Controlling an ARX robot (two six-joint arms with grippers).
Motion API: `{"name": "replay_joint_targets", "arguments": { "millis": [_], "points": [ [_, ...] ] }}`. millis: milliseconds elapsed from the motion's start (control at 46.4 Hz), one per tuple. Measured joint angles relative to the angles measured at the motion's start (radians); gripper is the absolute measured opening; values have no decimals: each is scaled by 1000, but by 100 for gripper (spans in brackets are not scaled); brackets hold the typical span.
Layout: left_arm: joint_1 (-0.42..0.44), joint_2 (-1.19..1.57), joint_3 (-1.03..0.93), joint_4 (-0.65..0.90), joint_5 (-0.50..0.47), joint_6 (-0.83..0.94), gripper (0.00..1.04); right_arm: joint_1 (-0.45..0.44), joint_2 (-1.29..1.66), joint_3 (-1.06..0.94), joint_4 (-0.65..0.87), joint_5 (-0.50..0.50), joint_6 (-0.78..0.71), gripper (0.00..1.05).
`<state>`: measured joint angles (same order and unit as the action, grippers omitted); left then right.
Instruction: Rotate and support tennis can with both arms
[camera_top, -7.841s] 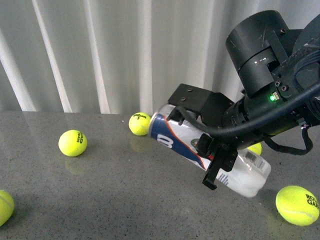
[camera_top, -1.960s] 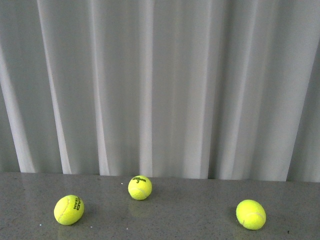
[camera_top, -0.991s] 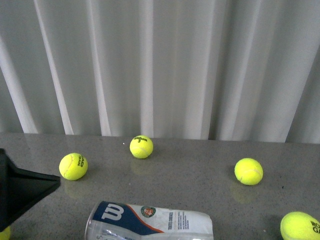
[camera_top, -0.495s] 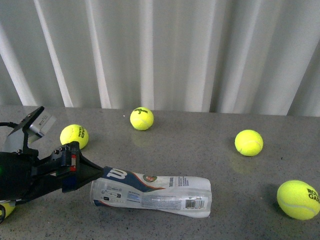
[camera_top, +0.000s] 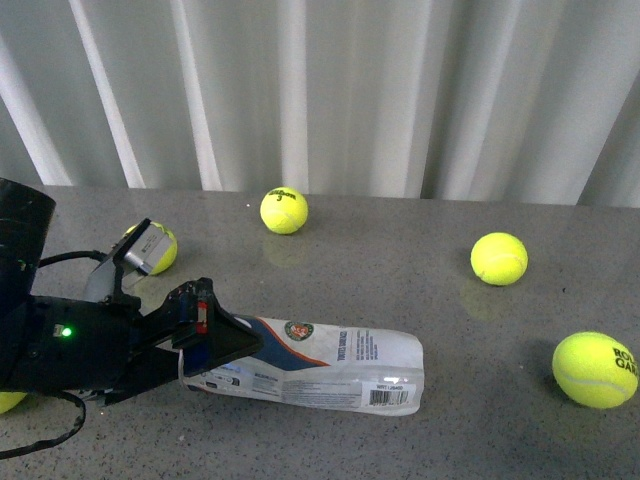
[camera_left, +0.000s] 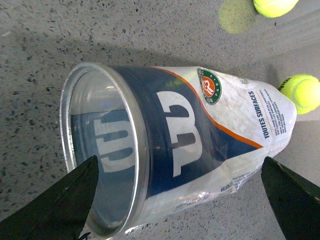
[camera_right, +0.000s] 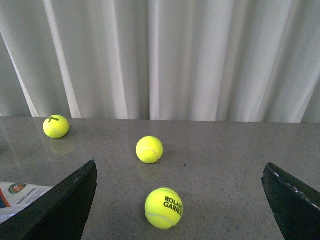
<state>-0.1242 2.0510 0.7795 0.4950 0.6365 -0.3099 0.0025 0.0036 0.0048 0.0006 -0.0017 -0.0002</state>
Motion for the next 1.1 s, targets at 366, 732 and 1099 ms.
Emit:
{"name": "replay_joint_targets", "arguments": {
  "millis": [366,732,1099],
  "points": [
    [-24,114,97,32,33,-172,65,0,0,0,0,0,0,98],
    [-9,15,48,8,111,-215,9,0,0,0,0,0,0,98],
    [-103,-468,345,-777,-135,299,4,0,0,0,0,0,0,98]
  ]
}}
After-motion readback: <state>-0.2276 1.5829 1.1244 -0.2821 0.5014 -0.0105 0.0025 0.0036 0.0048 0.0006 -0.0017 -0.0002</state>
